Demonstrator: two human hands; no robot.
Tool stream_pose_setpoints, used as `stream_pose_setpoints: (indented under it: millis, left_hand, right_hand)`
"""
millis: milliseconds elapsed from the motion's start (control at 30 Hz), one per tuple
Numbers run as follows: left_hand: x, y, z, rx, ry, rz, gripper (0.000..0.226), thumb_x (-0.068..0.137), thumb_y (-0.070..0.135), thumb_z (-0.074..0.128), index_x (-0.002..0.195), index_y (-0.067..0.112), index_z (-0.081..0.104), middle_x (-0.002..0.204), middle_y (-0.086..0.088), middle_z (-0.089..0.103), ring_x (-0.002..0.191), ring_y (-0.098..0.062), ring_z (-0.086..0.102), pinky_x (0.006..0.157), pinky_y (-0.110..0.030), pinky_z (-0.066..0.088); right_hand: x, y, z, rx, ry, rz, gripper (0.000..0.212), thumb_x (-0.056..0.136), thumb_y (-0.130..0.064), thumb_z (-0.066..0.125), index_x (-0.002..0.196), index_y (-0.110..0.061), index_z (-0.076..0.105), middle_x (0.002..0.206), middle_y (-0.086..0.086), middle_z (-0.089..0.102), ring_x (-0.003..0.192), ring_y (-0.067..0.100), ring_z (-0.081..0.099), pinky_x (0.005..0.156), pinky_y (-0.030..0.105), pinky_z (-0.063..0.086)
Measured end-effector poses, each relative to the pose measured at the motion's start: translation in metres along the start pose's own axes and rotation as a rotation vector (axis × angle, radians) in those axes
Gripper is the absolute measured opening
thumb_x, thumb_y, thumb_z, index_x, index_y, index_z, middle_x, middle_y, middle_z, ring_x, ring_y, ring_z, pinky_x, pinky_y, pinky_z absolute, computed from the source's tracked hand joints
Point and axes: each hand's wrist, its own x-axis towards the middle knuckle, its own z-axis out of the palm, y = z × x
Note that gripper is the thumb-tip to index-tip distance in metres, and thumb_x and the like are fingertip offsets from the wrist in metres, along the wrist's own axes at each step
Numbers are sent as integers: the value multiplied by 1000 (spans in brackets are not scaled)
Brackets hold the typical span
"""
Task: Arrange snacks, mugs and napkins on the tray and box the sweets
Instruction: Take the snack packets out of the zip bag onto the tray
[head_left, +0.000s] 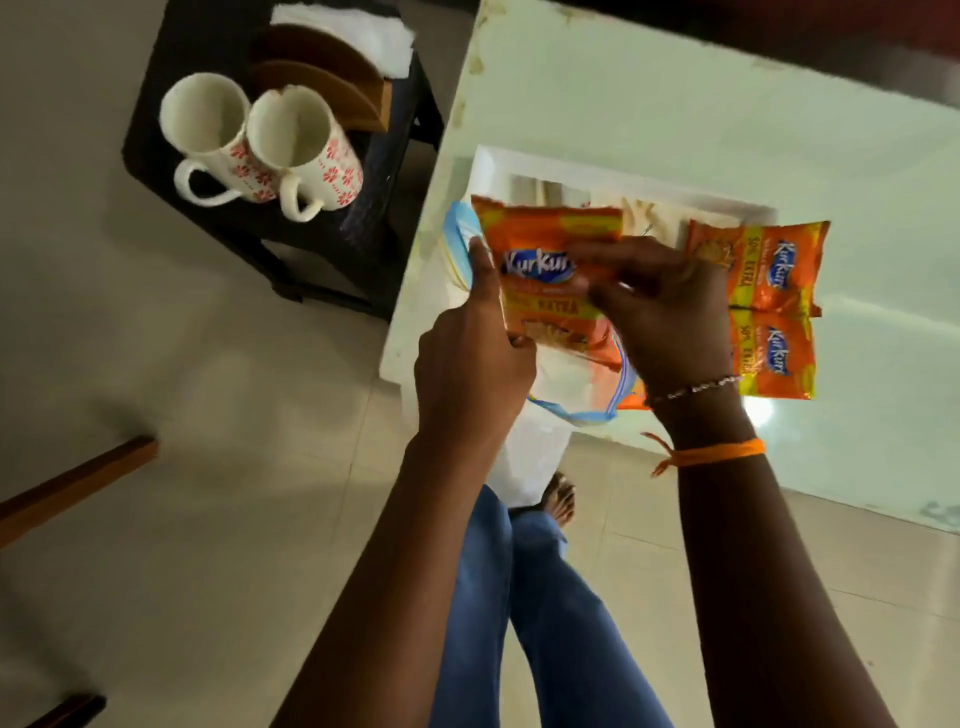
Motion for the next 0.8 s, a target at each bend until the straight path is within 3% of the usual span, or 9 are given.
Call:
stream_pose_setpoints:
  millis: [100,200,333,400,467,533,667,733,800]
  left_hand:
    - [20,8,9,57,-32,8,77,83,15,53,148,18,9,96,-20,65,98,-36,58,79,-40,43]
    - [36,11,18,104,-83,-1,77,84,17,51,148,18,8,100,-21,64,101,-37,56,80,-40,41]
    - [46,11,25,99,-122,-4,77,84,16,51,148,18,9,71,-9,53,84,-31,58,70,-35,38]
    - [49,10,28,110,-142,5,77,84,15,51,148,18,9,58,1,40,70,-23,50,66,-30,35]
    - [52,8,31,122,-151,2,76,84,16,51,147,19,10,55,2,35,62,-17,42,64,-29,33]
    - [55,6,34,116,-156,-3,75,85,17,52,147,20,11,54,2,35,58,-15,40,62,-29,32]
    - [55,4,37,89,-170,-10,74,85,18,52,147,21,12,55,2,36,63,-17,44,64,-28,34]
    - [56,5,37,81,-190,-21,74,85,18,52,147,22,12,56,3,37,65,-18,45,65,-28,34]
    - [58,6,39,71,-208,-32,75,85,20,52,147,22,10,57,4,37,68,-17,45,65,-28,35]
  right_hand:
    - [25,4,-32,347,185,37,27,69,1,66,78,-24,74,75,-14,74,80,5,65,72,19,53]
    - [60,27,-56,570,358,190,26,75,3,63,73,-21,73,70,-12,74,75,9,65,62,22,51]
    - [117,75,-66,483,443,354,27,76,14,55,87,-5,71,57,-17,70,75,11,66,62,22,51]
    - [141,95,-64,341,411,444,34,79,17,50,108,5,62,42,-22,63,55,-4,64,52,12,50]
    - [159,110,-63,240,339,487,36,81,18,46,112,5,60,38,-22,60,44,-8,59,44,8,46]
    - [174,119,-64,173,282,499,36,80,18,45,105,1,64,51,-17,66,51,-3,60,48,11,48]
    - [177,127,-67,-127,323,367,48,73,18,40,104,-5,67,107,5,68,92,10,59,71,7,47]
    - [154,124,-69,-264,383,258,48,71,13,39,106,-8,65,119,9,63,109,16,56,91,18,47]
    - [116,124,-64,-401,278,140,43,74,11,45,110,-6,62,125,14,58,119,25,52,103,28,40]
